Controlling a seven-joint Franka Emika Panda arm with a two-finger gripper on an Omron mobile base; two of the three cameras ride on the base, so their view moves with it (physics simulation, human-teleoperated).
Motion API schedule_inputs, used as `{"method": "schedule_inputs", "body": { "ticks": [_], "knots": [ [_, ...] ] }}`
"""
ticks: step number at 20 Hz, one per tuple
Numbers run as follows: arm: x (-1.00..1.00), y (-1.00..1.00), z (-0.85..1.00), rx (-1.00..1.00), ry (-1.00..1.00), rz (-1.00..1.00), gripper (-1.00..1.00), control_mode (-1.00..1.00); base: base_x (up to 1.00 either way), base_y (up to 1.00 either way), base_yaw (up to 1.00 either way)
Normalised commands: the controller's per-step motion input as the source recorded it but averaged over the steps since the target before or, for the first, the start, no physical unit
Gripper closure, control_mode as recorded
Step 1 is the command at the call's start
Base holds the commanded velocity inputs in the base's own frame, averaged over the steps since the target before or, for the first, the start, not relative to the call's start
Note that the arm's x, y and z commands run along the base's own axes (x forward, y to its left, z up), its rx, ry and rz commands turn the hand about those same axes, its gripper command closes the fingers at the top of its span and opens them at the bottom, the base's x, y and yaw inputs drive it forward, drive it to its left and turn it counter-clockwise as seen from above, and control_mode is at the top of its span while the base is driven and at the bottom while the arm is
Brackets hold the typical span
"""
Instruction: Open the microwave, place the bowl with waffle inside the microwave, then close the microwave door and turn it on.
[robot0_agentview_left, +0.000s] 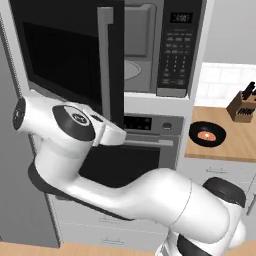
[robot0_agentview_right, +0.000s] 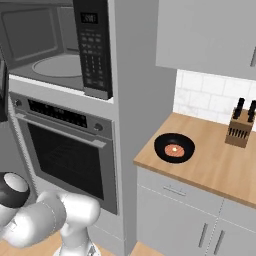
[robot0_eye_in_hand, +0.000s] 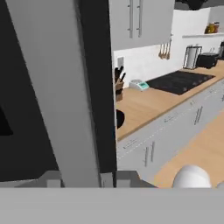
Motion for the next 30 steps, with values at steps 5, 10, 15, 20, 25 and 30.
{"method": "schedule_inputs", "body": {
  "ticks": [5, 10, 15, 20, 25, 30],
  "knots": [
    [-1.00, -0.02, -0.36, 0.07, -0.53, 0.24, 1.00, -1.00, 0.00, 0.00, 0.00],
    [-1.00, -0.13, 0.00, 0.14, -0.25, 0.21, 1.00, -1.00, 0.00, 0.00, 0.00],
    [-1.00, -0.20, 0.00, 0.14, -0.14, 0.24, 1.00, -1.00, 0.00, 0.00, 0.00],
    [-1.00, 0.13, -0.07, 0.06, -0.16, 0.22, 1.00, -1.00, 0.00, 0.00, 0.00],
    [-1.00, 0.44, -0.03, 0.00, -0.14, 0.15, 1.00, -1.00, 0.00, 0.00, 0.00],
    [-0.94, 0.42, 0.00, 0.00, -0.16, 0.10, 1.00, -1.00, 0.00, 0.00, 0.00]
  ]
}}
